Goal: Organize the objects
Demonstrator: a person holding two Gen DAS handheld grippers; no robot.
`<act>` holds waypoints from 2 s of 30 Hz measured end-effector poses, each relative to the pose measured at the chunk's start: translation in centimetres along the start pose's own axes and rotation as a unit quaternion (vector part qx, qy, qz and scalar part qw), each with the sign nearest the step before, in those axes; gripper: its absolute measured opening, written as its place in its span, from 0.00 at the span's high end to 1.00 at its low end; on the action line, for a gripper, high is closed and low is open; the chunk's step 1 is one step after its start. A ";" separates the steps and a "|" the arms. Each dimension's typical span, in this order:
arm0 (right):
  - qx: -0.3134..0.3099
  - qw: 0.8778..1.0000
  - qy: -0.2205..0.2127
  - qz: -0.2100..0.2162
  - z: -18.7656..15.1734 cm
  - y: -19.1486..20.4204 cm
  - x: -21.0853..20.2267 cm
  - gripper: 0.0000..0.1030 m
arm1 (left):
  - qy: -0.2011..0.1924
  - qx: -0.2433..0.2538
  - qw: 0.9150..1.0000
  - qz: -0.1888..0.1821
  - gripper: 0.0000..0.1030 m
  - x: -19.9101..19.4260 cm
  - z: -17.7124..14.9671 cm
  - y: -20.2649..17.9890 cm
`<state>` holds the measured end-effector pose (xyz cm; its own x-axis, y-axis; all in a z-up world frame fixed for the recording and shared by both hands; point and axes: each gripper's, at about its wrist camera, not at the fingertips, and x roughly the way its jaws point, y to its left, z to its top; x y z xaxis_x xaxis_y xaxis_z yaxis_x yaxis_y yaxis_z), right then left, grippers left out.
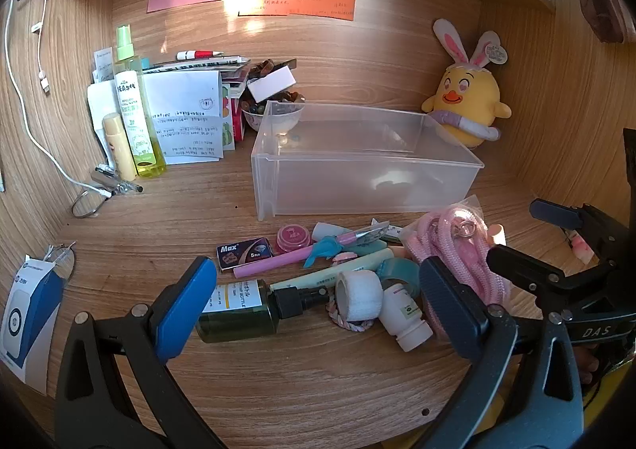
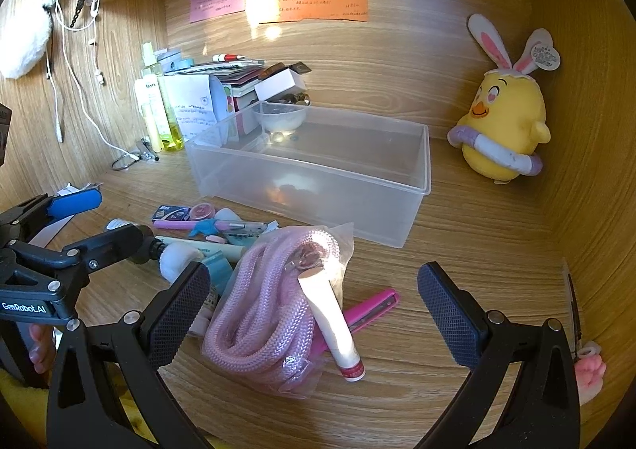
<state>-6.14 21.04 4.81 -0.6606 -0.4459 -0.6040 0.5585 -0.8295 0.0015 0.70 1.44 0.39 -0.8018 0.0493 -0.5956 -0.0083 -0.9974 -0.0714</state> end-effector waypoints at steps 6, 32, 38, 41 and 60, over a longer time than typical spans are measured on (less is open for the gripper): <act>-0.001 1.000 0.000 0.001 0.0 0.1 0.0 0.00 | 0.002 0.000 1.000 -0.001 0.00 0.0 0.1 0.0; 0.010 1.000 -0.001 0.005 0.1 0.0 -0.2 0.00 | 0.005 -0.001 1.000 -0.003 0.00 0.0 -0.1 -0.1; 0.009 1.000 0.003 0.000 0.0 -0.1 -0.2 0.00 | 0.008 -0.001 1.000 0.003 0.00 -0.1 -0.1 0.4; 0.009 1.000 0.003 -0.003 -0.1 -0.3 -0.3 0.00 | 0.010 0.000 1.000 0.014 0.00 -0.3 -0.3 1.2; 0.050 0.996 0.058 0.046 -0.1 -1.1 3.8 0.12 | 0.056 -0.055 0.997 -0.009 0.10 3.3 -2.0 6.4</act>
<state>-9.20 20.27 2.38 -0.5432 -0.4848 -0.6855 0.5573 -0.8188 0.1375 -0.77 -4.67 -3.59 -0.7301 0.0785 -0.6788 0.0481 -0.9850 -0.1656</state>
